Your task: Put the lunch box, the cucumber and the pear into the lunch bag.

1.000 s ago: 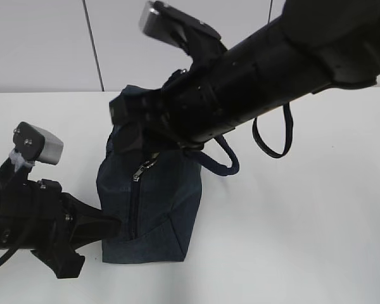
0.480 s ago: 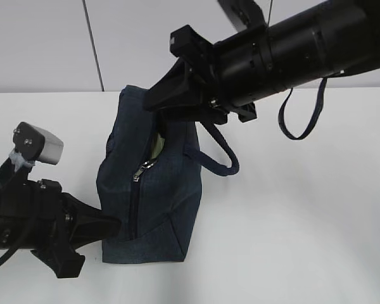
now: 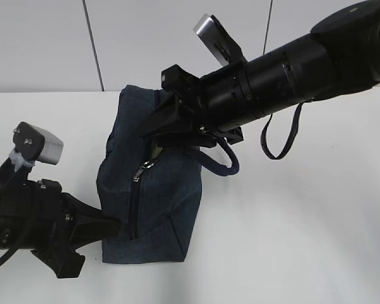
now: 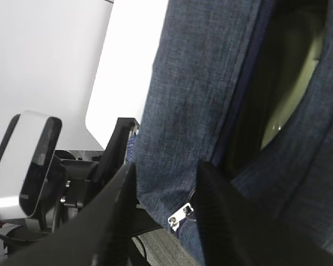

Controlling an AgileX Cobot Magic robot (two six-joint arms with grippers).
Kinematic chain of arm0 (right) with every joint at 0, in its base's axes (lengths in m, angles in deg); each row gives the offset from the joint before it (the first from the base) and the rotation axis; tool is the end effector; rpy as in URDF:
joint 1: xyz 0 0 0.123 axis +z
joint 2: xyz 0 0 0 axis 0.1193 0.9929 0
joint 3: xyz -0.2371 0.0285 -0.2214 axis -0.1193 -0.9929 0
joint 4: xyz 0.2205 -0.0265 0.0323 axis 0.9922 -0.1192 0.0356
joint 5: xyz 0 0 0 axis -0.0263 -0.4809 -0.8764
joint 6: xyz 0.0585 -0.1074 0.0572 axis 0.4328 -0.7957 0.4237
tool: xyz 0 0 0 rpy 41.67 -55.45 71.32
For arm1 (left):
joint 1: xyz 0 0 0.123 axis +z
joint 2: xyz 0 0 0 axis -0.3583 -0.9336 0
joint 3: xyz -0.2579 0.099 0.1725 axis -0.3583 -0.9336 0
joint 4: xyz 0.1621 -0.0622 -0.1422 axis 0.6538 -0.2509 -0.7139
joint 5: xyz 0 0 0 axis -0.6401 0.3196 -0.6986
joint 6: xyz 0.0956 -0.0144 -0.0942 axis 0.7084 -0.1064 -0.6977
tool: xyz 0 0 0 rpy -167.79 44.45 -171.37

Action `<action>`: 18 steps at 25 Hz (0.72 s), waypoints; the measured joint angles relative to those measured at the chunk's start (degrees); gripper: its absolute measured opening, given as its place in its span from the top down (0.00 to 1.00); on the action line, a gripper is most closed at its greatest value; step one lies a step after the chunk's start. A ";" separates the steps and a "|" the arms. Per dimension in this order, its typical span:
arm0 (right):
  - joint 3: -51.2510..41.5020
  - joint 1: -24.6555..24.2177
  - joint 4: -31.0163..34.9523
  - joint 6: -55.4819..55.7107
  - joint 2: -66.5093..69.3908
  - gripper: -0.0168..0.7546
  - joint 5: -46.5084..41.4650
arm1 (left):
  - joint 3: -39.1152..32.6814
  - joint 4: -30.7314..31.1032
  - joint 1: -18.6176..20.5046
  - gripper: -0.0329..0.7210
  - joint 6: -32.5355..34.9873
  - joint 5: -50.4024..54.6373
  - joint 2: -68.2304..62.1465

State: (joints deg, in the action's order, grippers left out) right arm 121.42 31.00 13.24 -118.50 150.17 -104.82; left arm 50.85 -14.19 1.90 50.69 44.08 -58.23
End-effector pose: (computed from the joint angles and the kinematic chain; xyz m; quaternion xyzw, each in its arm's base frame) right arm 0.3046 0.2417 0.2906 -0.1156 0.8523 0.4807 0.1708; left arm 0.1948 -0.1484 0.2057 0.3541 0.8185 -0.2928 0.3450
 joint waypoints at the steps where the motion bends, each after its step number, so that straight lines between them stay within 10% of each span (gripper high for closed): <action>1: 0.00 0.00 -0.13 -0.12 0.00 0.60 0.00 | 0.00 0.00 0.00 0.97 0.00 0.00 0.00; 18: 0.42 0.00 -2.52 -0.25 4.04 0.60 -0.34 | 0.00 0.00 0.00 0.97 0.00 0.00 0.00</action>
State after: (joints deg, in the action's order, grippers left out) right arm 121.84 31.00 10.72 -118.75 154.22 -105.16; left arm 50.85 -14.19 1.90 50.69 44.08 -58.23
